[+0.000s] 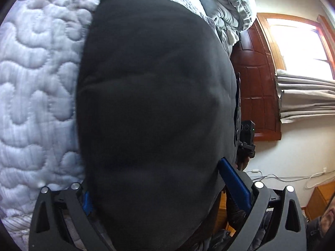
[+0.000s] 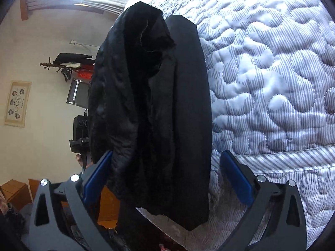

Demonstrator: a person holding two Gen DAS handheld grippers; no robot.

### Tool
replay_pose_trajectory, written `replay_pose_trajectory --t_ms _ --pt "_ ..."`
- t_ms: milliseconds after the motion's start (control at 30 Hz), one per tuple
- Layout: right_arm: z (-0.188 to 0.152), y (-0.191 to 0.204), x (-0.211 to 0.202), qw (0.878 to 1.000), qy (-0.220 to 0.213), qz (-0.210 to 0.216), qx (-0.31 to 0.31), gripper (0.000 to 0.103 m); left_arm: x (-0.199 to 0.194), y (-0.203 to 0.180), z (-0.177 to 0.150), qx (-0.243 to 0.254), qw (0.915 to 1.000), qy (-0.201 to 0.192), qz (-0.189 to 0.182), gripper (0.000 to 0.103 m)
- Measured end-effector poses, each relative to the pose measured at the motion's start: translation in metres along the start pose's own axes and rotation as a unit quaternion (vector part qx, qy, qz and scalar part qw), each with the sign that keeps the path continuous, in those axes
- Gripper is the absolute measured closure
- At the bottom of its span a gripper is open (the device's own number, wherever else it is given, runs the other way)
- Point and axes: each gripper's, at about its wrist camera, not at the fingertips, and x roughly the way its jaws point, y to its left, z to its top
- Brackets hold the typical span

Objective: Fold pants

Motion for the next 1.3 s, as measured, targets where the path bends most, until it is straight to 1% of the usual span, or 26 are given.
replay_pose_trajectory --t_ms 133,200,233,267,300,333,367,400,433,467,533,567,633,700,867,900,1067,1300 --pt "0.002 -0.002 0.001 1.0 0.003 0.003 0.0 0.002 0.008 -0.002 0.0 0.003 1.0 0.005 -0.007 0.004" --pt "0.003 -0.003 0.002 1.0 -0.002 0.008 0.002 0.002 0.011 -0.002 0.0 -0.001 1.0 0.006 -0.006 0.004" --pt "0.002 -0.002 0.004 1.0 -0.006 0.01 -0.001 0.004 0.012 -0.003 0.001 -0.001 1.0 0.004 -0.005 0.005" --pt "0.001 0.0 0.007 1.0 -0.005 0.013 -0.008 0.017 0.012 -0.004 0.0 -0.002 1.0 0.002 -0.004 0.005" --pt "0.001 0.002 0.008 1.0 -0.006 0.018 -0.016 0.023 0.011 -0.004 -0.001 -0.002 1.0 -0.001 0.0 0.008" --pt "-0.001 0.005 0.007 1.0 -0.013 0.012 -0.023 0.032 0.009 -0.004 -0.002 -0.003 1.0 -0.004 0.003 0.015" --pt "-0.003 0.008 0.004 0.999 -0.021 0.007 -0.036 0.041 0.007 -0.003 -0.002 -0.003 1.0 -0.009 0.002 0.019" --pt "-0.005 0.01 0.001 0.999 -0.026 0.004 -0.044 0.045 0.006 -0.003 -0.003 -0.002 0.9999 -0.013 -0.001 0.028" --pt "-0.006 0.013 -0.002 0.998 -0.031 0.004 -0.049 0.051 0.006 -0.004 -0.003 -0.001 0.9999 -0.016 -0.002 0.035" --pt "-0.007 0.017 -0.005 0.998 -0.036 0.001 -0.057 0.057 0.005 -0.005 -0.003 0.002 0.9998 -0.018 -0.002 0.038" --pt "-0.009 0.028 -0.009 0.996 -0.048 -0.009 -0.079 0.062 0.005 -0.007 -0.003 0.009 0.9997 -0.022 0.001 0.049" --pt "-0.009 0.035 -0.011 0.994 -0.053 -0.015 -0.091 0.065 0.006 -0.01 -0.002 0.01 0.9996 -0.026 0.001 0.051" --pt "-0.007 0.045 -0.013 0.993 -0.062 -0.022 -0.102 0.066 0.006 -0.01 -0.001 0.008 0.9994 -0.032 -0.006 0.06" --pt "-0.002 0.055 -0.017 0.991 -0.069 -0.021 -0.112 0.067 0.006 -0.015 0.001 0.007 0.9989 -0.044 -0.012 0.063" --pt "0.014 0.082 -0.021 0.986 -0.085 -0.018 -0.139 0.068 0.001 -0.024 0.012 0.01 0.9971 -0.071 -0.024 0.064" --pt "0.018 0.082 -0.024 0.985 -0.085 -0.019 -0.147 0.068 -0.001 -0.026 0.015 0.011 0.9967 -0.077 -0.024 0.064" --pt "0.057 0.102 -0.022 0.981 -0.094 -0.019 -0.167 0.068 -0.016 -0.038 0.041 0.024 0.9934 -0.11 -0.025 0.064" --pt "0.123 0.125 -0.019 0.975 -0.112 0.0 -0.191 0.068 -0.051 -0.062 0.091 0.049 0.9867 -0.154 -0.018 0.064"
